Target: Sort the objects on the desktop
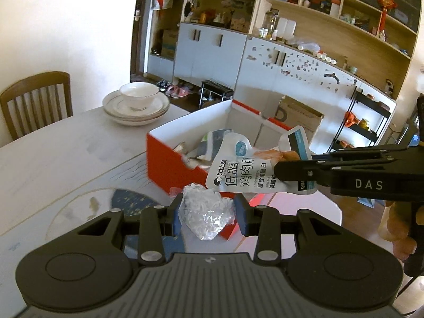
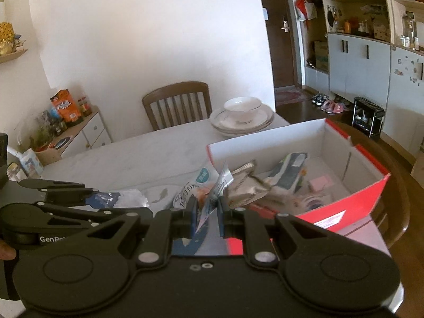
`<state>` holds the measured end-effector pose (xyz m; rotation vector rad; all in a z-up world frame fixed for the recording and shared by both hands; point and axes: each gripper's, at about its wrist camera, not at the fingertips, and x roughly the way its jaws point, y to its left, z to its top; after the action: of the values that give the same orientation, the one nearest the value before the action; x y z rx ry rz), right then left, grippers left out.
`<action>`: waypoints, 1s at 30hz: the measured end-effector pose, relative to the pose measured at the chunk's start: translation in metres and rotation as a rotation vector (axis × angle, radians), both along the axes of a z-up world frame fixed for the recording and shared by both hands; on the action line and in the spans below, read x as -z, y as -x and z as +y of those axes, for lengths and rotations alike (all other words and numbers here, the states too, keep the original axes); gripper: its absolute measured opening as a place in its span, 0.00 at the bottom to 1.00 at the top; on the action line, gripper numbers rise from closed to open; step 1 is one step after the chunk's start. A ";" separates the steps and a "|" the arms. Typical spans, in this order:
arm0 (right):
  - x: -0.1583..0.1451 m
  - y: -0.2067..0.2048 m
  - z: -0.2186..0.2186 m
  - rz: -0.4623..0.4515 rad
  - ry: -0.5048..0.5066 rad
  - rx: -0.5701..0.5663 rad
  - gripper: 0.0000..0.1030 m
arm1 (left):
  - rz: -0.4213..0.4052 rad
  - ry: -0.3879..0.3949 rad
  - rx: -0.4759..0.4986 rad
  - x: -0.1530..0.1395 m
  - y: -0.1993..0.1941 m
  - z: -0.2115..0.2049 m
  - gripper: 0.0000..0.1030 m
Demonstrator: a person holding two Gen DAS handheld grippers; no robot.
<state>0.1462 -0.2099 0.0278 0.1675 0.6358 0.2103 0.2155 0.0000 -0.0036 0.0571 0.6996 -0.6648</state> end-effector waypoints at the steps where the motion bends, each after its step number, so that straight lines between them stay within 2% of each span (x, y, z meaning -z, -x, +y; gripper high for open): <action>1: 0.000 -0.001 -0.006 -0.001 0.000 0.004 0.14 | 0.000 0.001 0.003 0.000 -0.001 -0.006 0.37; 17: 0.006 -0.030 -0.089 0.000 0.008 0.033 0.14 | 0.010 -0.014 0.007 0.000 -0.034 -0.088 0.37; 30: 0.026 -0.066 -0.149 0.036 0.036 0.061 0.14 | 0.051 -0.093 -0.006 0.022 -0.072 -0.149 0.37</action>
<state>0.2118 -0.3586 0.0014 0.1561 0.6685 0.1368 0.2878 -0.1495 -0.0251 0.1239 0.7796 -0.6300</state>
